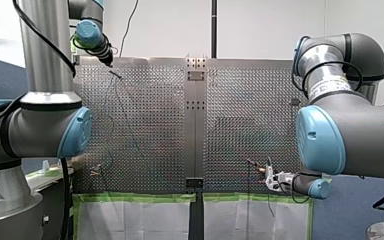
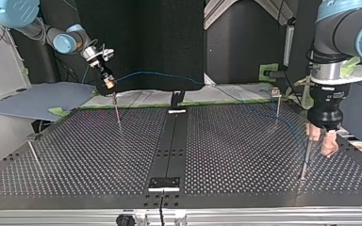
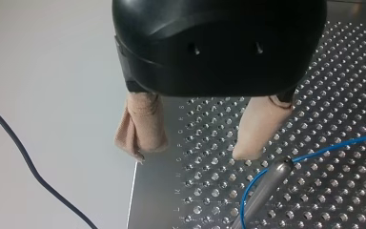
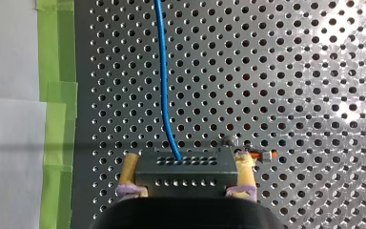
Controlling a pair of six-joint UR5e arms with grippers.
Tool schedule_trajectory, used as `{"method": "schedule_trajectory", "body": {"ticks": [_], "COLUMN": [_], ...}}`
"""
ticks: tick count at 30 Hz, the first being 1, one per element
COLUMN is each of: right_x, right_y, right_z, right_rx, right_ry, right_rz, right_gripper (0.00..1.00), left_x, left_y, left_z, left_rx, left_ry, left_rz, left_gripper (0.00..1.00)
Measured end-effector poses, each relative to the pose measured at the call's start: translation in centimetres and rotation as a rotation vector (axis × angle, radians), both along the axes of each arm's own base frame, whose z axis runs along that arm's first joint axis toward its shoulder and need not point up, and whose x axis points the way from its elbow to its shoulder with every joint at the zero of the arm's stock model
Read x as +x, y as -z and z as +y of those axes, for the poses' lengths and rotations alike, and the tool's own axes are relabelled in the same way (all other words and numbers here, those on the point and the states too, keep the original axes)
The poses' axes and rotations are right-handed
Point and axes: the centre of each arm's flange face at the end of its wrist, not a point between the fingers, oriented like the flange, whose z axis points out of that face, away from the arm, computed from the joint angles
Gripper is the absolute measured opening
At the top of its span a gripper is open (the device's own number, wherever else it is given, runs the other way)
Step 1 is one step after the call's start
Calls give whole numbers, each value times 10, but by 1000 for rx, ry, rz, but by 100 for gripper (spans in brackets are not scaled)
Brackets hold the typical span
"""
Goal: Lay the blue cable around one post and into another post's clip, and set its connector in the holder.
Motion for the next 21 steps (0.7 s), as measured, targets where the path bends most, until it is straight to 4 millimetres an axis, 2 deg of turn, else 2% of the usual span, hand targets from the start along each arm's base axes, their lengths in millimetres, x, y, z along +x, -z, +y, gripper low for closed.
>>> {"method": "schedule_trajectory", "body": {"ticks": [16, 21], "right_x": [0, 0], "right_y": [0, 0], "right_z": [0, 0], "right_rx": [0, -1], "right_ry": [0, 0], "right_rz": [0, 1], "right_gripper": [0, 0], "left_x": [-1, -13], "left_y": [3, 10], "left_z": [-1, -12], "left_rx": [0, 21], "left_ry": [1, 42], "left_rz": [7, 17], "left_gripper": [100, 100]}}
